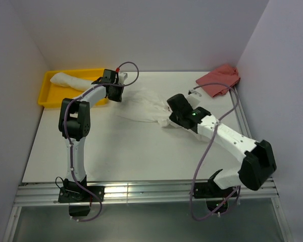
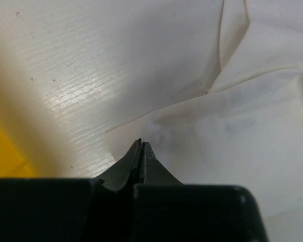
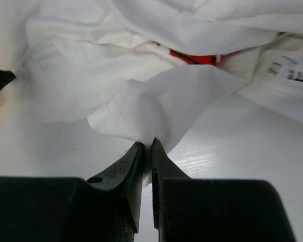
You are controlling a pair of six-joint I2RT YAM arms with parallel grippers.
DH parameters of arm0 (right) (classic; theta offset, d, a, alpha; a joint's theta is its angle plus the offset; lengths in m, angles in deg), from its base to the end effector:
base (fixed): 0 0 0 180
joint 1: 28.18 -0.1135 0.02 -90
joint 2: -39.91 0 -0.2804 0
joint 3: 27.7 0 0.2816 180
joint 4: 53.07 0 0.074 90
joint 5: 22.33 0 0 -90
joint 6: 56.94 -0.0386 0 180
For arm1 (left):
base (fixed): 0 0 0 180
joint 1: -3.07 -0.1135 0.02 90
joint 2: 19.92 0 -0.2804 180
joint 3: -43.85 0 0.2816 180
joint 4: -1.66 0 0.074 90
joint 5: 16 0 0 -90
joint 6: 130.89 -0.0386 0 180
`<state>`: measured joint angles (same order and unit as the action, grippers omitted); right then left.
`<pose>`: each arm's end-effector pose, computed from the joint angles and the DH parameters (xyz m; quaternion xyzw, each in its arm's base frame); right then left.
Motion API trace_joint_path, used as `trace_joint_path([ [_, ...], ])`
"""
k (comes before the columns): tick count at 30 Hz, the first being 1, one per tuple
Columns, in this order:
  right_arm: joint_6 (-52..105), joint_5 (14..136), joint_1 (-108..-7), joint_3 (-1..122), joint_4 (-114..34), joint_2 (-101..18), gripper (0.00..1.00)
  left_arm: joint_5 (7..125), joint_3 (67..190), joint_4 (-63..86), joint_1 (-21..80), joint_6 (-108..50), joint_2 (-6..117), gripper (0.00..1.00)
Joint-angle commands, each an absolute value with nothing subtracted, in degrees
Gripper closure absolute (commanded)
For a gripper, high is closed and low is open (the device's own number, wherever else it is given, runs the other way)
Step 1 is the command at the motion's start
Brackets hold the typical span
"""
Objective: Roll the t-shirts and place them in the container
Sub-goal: Flatten the tshirt
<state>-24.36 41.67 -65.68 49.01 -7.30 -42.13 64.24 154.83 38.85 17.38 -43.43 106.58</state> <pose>0.2720 0.1873 0.2805 0.2327 0.8920 0.0956 0.3756 0.5081 -0.1364 0.1744 0.1652 0.9299 -0.1128 0.3086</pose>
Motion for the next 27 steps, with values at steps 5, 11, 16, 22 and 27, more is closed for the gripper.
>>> trace_joint_path([
  [5, -25.21, 38.92, -58.08, 39.37, -3.15, -21.39, 0.97, 63.71, 155.91, 38.93, 17.66, -44.84, 104.10, 1.00],
  [11, -22.75, 41.56, -48.93, 34.35, -1.40, -9.24, 0.98, 62.84, 155.91, 39.45, 17.66, -44.66, 103.83, 1.00],
  [16, -21.69, 41.56, -46.29, 34.88, 1.24, -6.41, 0.98, 61.61, 155.39, 39.90, 17.66, -44.49, 102.70, 0.93],
  [22, -20.37, 42.09, -44.53, 35.85, 1.95, -5.97, 0.98, 58.98, 153.37, 40.33, 17.66, -45.10, 99.27, 0.57],
  [27, -20.11, 42.79, -44.18, 35.32, 1.07, -6.85, 0.99, 55.98, 152.40, 42.17, 17.66, -46.33, 96.81, 0.39],
])
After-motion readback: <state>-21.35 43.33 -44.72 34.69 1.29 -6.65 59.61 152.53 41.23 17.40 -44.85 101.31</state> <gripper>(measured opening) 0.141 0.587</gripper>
